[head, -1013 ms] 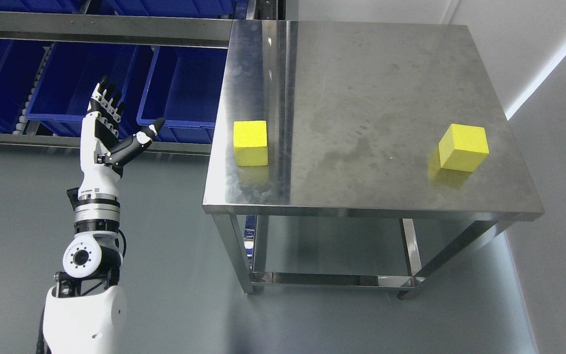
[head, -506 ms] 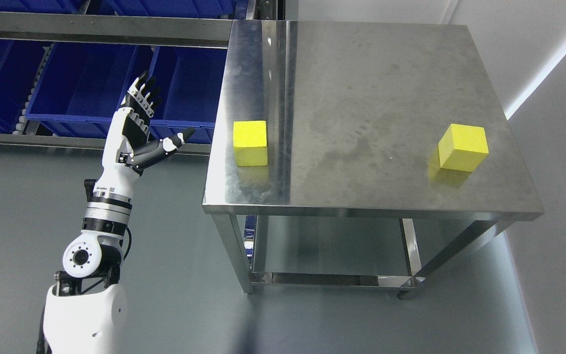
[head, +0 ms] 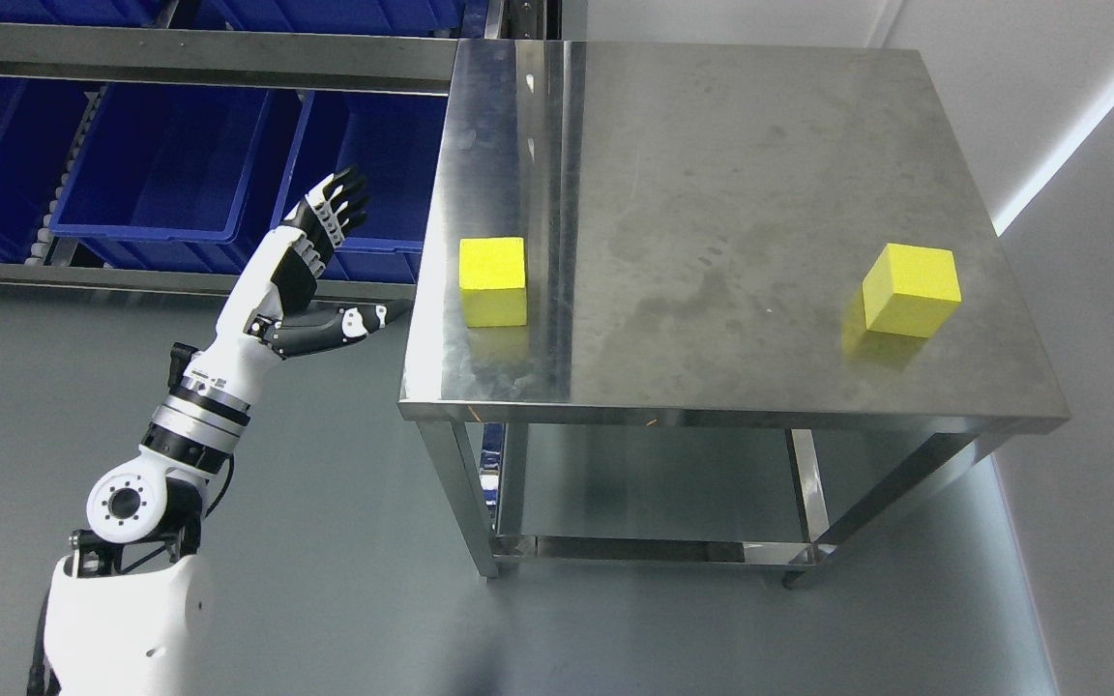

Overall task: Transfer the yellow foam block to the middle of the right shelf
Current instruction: 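Lower the open left hand toward the nearer yellow foam cube, then close the left hand around the nearer yellow foam cube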

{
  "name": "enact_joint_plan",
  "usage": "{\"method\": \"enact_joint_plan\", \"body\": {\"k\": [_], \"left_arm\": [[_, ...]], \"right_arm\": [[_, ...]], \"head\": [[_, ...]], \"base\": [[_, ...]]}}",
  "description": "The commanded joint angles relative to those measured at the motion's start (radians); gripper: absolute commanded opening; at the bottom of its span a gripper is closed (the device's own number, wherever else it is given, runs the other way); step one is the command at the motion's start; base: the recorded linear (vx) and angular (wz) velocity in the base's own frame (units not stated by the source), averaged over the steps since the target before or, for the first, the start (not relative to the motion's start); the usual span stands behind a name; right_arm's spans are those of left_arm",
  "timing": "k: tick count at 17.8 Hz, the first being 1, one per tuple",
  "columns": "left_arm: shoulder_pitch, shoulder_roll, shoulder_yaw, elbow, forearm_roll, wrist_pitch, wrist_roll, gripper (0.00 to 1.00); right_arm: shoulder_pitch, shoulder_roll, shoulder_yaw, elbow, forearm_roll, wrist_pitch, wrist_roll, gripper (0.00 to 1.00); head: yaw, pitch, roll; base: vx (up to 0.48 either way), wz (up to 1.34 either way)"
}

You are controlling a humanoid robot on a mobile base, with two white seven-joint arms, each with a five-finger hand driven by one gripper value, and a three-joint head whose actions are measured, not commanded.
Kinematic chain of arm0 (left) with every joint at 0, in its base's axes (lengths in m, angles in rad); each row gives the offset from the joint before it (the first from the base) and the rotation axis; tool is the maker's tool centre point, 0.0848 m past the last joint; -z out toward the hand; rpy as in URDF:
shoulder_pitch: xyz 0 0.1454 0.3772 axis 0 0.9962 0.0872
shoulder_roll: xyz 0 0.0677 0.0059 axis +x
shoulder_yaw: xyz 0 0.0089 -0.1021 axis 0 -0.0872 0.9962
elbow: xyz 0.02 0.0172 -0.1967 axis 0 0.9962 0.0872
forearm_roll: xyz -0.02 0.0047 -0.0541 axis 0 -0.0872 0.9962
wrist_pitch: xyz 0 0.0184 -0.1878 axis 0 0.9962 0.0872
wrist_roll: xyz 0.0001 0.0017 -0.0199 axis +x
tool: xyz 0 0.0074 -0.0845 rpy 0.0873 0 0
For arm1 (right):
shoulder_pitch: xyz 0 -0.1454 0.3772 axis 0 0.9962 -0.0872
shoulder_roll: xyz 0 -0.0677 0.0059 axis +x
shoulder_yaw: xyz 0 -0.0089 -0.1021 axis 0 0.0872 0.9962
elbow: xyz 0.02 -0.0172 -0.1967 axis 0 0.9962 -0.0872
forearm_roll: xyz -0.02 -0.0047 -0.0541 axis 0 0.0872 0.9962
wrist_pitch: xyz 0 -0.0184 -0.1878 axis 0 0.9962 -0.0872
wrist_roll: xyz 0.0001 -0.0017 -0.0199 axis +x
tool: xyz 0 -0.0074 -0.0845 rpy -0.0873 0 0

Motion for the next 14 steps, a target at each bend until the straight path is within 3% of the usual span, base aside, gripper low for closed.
{"method": "enact_joint_plan", "body": {"k": [1,9,14], "left_arm": [[-0.082,0.069,-0.028,0.171,-0.067,0.000,-0.022,1.00],[-0.169,0.074,-0.117,0.359,-0.163,0.008,-0.039,0.99],[-0.169,0.066,-0.143,0.368,-0.171,0.008,-0.077,0.99]], "right_arm": [[-0.003,-0.017,0.000,-0.017,-0.008,0.000,0.000,1.00],[-0.003,-0.017,0.000,-0.017,-0.008,0.000,0.000,1.00],[-0.002,-0.017,0.000,-0.017,-0.008,0.000,0.000,1.00]], "head": [[0.0000,0.000,0.000],[0.0000,0.000,0.000],[0.0000,0.000,0.000]], "base": [[-0.008,-0.04],[-0.033,-0.15],[0.010,0.02]]}}
